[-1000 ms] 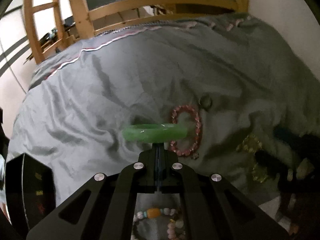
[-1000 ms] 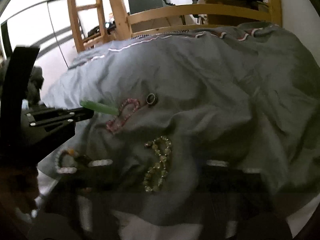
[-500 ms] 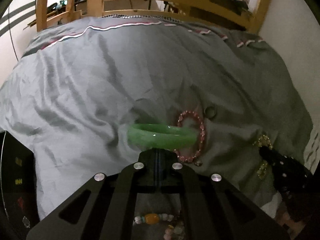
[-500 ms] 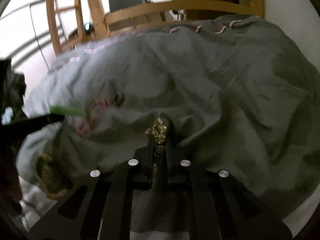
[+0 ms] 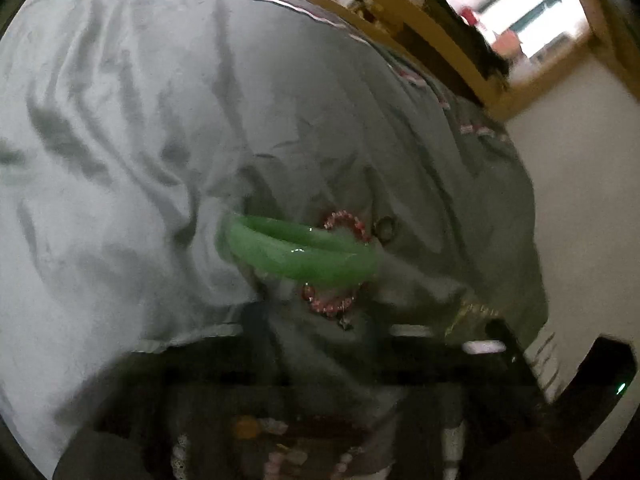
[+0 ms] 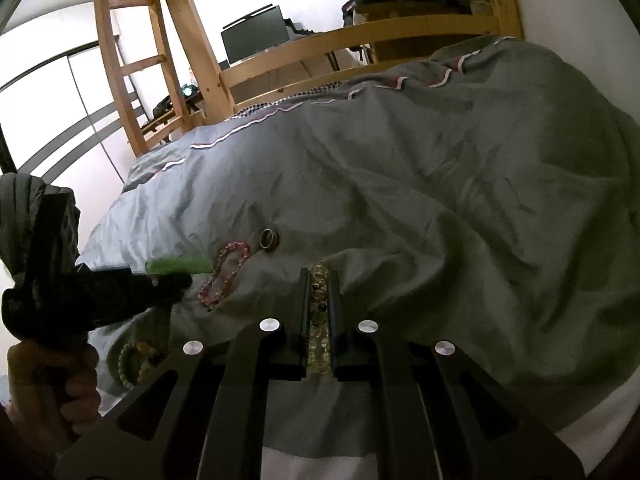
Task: Organize jewelry
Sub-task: 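Grasp the green jade bangle with the left tool while the right tool grasps the gold chain bracelet, then carry both pieces into the black box and open both tools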
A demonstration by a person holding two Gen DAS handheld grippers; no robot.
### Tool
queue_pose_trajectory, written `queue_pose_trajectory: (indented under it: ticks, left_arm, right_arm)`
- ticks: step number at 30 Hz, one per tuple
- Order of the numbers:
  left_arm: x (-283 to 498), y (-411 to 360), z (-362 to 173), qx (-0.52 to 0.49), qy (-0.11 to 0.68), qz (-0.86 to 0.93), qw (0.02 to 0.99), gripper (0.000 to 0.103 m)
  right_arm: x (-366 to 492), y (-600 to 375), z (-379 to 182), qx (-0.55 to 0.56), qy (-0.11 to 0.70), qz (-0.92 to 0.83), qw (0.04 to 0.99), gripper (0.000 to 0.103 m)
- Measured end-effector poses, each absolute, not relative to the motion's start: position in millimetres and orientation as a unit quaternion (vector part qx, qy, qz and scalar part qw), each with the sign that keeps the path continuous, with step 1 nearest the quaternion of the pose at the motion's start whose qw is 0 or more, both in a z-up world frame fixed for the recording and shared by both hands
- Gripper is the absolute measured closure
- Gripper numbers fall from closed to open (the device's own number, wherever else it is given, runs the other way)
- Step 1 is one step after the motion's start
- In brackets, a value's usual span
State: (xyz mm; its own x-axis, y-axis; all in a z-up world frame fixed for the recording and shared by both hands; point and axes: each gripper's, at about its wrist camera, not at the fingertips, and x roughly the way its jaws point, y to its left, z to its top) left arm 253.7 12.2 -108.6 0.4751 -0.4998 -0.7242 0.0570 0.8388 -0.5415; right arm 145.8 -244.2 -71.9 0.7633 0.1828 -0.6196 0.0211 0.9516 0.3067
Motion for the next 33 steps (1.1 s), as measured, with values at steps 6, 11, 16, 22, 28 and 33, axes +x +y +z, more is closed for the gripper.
queue_pose_trajectory:
  ticks: [6, 11, 16, 22, 28, 33]
  left_arm:
    - [251.3, 10.9, -108.8, -0.257, 0.466, -0.151, 0.833, 0.023]
    - [257.3, 2.6, -118.8, -0.220, 0.494, -0.125, 0.832, 0.074]
    - [258.2, 8.3, -122.1, -0.212, 0.508, -0.107, 0.828, 0.096]
    - [255.9, -6.3, -99.6, -0.161, 0.480, -0.095, 0.857, 0.096]
    - [256.0, -4.9, -85.3, -0.171, 0.453, -0.101, 0.869, 0.096]
    - [251.7, 0.3, -66.9, -0.180, 0.431, -0.104, 0.878, 0.096]
  right_arm:
    - [144.5, -240.9, -74.0, 0.147, 0.346, 0.050, 0.925, 0.095]
    - [143.7, -239.0, -74.0, 0.144, 0.349, 0.051, 0.925, 0.095]
    - [143.0, -239.5, -73.1, 0.145, 0.346, 0.051, 0.925, 0.095]
    - [138.4, -243.9, -68.1, 0.153, 0.328, 0.051, 0.931, 0.095]
    - [138.0, -240.5, -64.8, 0.147, 0.323, 0.053, 0.933, 0.095]
    - [136.3, -242.2, -60.9, 0.152, 0.314, 0.058, 0.935, 0.095]
